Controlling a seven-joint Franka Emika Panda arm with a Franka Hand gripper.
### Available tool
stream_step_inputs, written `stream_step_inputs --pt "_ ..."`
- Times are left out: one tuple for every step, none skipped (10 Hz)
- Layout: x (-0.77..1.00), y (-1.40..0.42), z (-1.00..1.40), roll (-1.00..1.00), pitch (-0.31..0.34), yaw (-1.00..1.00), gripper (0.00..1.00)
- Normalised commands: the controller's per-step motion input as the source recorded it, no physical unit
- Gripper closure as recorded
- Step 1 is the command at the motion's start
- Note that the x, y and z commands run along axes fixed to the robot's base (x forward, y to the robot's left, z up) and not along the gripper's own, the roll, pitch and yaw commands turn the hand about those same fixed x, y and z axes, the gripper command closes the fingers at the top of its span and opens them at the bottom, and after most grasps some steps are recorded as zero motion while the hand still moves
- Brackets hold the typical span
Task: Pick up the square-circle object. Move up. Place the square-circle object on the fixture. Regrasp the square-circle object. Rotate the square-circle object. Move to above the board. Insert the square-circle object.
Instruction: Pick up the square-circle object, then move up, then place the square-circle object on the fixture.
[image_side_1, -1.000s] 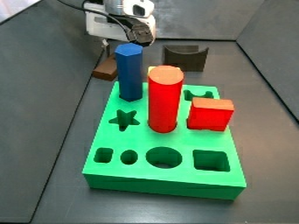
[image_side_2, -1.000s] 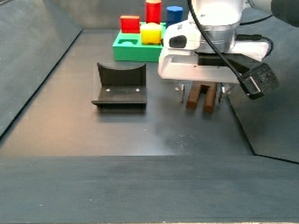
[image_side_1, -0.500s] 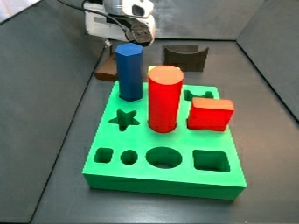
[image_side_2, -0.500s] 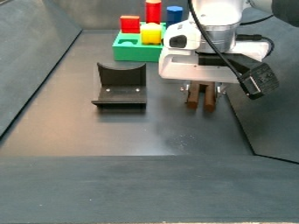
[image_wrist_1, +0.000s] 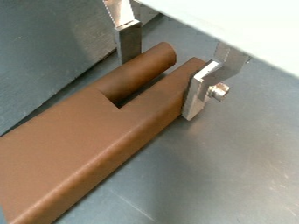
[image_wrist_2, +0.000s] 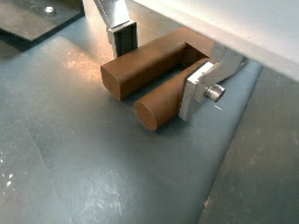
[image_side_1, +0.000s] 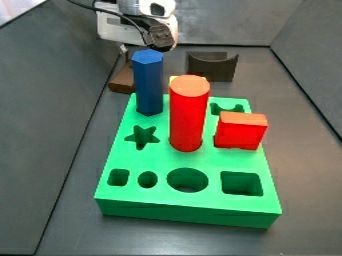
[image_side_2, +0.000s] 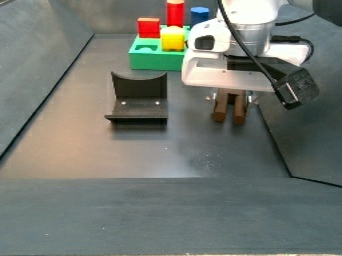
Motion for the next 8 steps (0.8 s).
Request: stream_step_inputs --pt "0.00 0.00 0.00 0.00 0.000 0.00 1.00" --pt "0.00 0.00 0.83 0.00 0.000 0.00 1.00" --pt "-0.01 0.00 0.79 0.00 0.019 -0.04 1.00" --pt "-0.02 0.00 0.74 0.00 0.039 -0.04 1.00" --pt "0.00 0.01 0.55 0.03 0.075 -0.03 1.00" --pt "0.00 0.01 0.46 0.04 0.084 -0.03 1.00" --pt "-0.01 0.01 0.28 0.07 0.083 -0.03 1.00" --pt "0.00 0.00 1.00 0.00 0.000 0.00 1.00"
